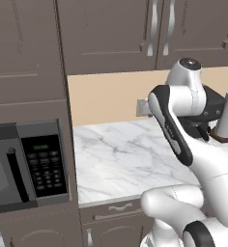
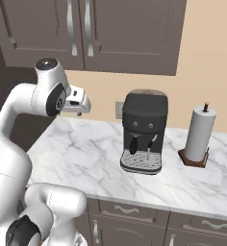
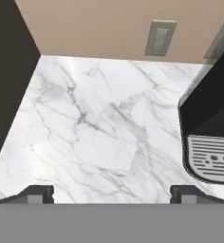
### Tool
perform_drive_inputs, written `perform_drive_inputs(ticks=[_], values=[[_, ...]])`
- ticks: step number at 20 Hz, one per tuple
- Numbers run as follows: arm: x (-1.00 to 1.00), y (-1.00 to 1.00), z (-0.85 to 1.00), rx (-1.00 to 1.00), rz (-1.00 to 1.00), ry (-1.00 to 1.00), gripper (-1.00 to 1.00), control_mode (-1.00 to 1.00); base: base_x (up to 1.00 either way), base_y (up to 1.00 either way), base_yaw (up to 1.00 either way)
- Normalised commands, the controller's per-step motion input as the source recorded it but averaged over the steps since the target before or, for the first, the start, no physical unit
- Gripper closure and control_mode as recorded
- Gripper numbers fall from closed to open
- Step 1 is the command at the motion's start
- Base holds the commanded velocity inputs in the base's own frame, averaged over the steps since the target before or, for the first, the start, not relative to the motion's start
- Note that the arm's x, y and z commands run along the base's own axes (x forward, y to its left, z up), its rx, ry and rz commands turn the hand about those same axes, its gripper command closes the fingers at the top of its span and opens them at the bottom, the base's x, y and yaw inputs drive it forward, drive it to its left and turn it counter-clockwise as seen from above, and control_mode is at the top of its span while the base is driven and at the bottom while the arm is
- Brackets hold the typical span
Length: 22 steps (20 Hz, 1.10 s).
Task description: Open the cabinet, pick the kettle from the cabinet, and place it in the sink.
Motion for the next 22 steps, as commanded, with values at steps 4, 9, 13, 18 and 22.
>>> perform_drive_inputs(ticks=[4, 9, 13, 18, 22], values=[[-0.12, 0.02, 0.32, 0.01, -0.05, -0.10, -1.00, -1.00, 0.00, 0.00, 0.00], [-0.04, 0.03, 0.40, 0.00, -0.09, 0.00, -1.00, -1.00, 0.00, 0.00, 0.00], [-0.01, 0.04, 0.47, 0.00, -0.07, 0.00, -1.00, -1.00, 0.00, 0.00, 0.00], [-0.01, 0.02, 0.44, 0.00, 0.00, -0.06, -1.00, -1.00, 0.00, 0.00, 0.00], [-0.01, 0.05, 0.31, -0.08, 0.00, -0.35, -1.00, -1.00, 0.00, 0.00, 0.00]])
